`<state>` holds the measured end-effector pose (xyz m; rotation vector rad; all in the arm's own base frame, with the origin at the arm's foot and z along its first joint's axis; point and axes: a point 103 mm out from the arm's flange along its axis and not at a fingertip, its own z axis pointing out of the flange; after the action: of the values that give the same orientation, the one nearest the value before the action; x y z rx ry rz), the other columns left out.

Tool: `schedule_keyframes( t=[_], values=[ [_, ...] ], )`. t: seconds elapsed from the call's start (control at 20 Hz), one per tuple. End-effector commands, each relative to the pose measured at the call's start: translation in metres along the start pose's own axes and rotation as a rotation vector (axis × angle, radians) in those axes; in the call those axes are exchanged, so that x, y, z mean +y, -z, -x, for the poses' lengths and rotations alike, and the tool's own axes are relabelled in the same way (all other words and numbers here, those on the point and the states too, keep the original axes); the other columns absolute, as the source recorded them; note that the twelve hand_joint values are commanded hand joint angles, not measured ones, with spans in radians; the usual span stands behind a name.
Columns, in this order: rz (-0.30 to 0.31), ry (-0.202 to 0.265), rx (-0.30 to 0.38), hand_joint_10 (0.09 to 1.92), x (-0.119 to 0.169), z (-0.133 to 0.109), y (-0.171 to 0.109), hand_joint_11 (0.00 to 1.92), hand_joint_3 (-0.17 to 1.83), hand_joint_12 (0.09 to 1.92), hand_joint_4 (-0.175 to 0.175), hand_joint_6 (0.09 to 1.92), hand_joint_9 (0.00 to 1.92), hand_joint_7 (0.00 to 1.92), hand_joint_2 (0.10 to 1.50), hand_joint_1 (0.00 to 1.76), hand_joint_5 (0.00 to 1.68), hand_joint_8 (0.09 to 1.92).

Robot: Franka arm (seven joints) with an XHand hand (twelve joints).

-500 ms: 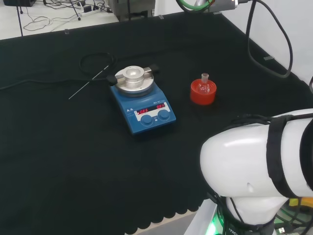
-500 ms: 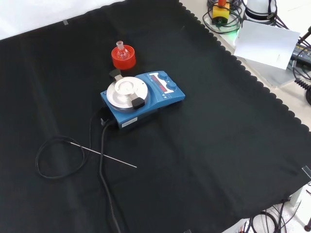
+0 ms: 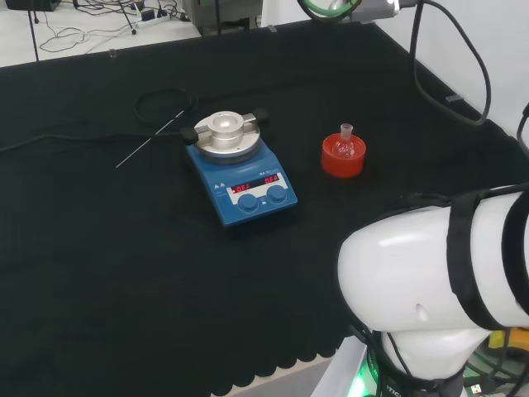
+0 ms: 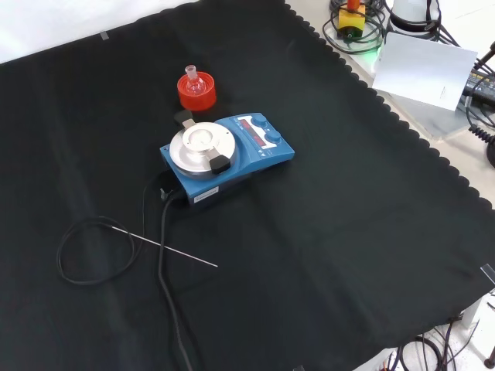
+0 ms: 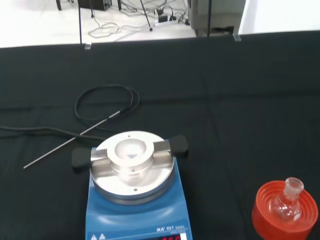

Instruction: Pick up the round-bottom flask.

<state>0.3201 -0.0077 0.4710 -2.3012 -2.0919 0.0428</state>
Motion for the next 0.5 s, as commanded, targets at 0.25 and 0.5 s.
schedule_keyframes(
  t=[0.25, 0.5],
  values=[
    [0.008, -0.046, 0.020, 0.66, -0.003, 0.029, -0.005, 0.00, 0.34, 1.36, -0.020, 0.43, 0.22, 0.12, 1.24, 0.20, 0.45, 0.58],
    [-0.030, -0.110, 0.032, 0.66, 0.001, 0.058, -0.029, 0.00, 0.33, 1.36, -0.020, 0.43, 0.22, 0.12, 1.24, 0.21, 0.45, 0.58]
  ],
)
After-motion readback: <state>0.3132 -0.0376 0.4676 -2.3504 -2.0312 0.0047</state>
